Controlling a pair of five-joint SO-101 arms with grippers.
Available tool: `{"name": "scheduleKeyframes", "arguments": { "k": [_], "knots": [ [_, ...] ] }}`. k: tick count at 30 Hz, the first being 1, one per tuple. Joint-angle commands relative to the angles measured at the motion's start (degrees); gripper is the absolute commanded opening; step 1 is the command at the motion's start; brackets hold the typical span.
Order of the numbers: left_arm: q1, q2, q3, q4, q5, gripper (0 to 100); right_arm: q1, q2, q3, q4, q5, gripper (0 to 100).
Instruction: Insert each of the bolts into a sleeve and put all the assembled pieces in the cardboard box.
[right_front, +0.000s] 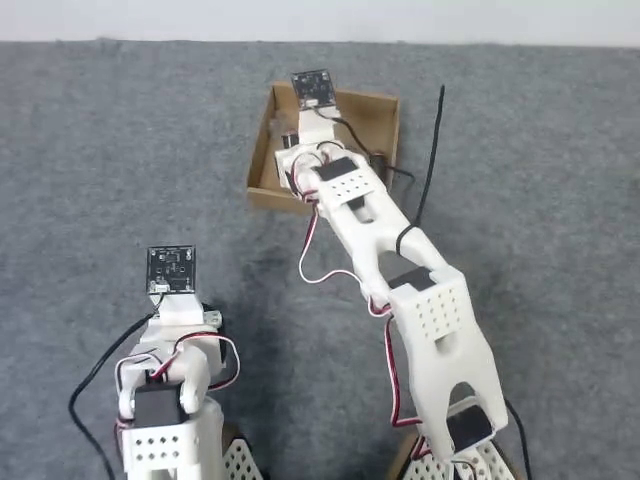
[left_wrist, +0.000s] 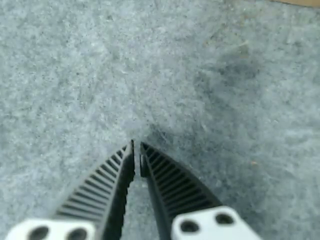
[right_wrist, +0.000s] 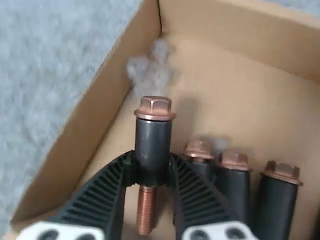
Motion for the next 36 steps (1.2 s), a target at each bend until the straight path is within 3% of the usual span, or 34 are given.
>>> {"name": "scheduleKeyframes", "arguments": {
  "k": [1, 4, 6, 16, 36],
  "knots": [
    [-0.2, -1.1, -0.8, 0.3, -0.5, 2, 0.1, -1.0, -7.2, 5.4, 1.8, 7.0],
    [-0.2, -1.1, -0.8, 0.3, -0.5, 2, 0.3, -0.4, -7.8, 7.3, 1.8, 17.6],
    [-0.2, -1.1, -0.8, 0.3, -0.5, 2, 0.4, -0.4, -7.8, 7.2, 1.8, 19.3],
    [-0.2, -1.1, -0.8, 0.3, -0.5, 2, 2.0, -3.5, -9.1, 8.8, 1.8, 0.2],
    [-0.2, -1.1, -0.8, 0.1, -0.5, 2, 4.2, -24.0, -9.0, 58.2, 2.2, 0.7]
  ]
}}
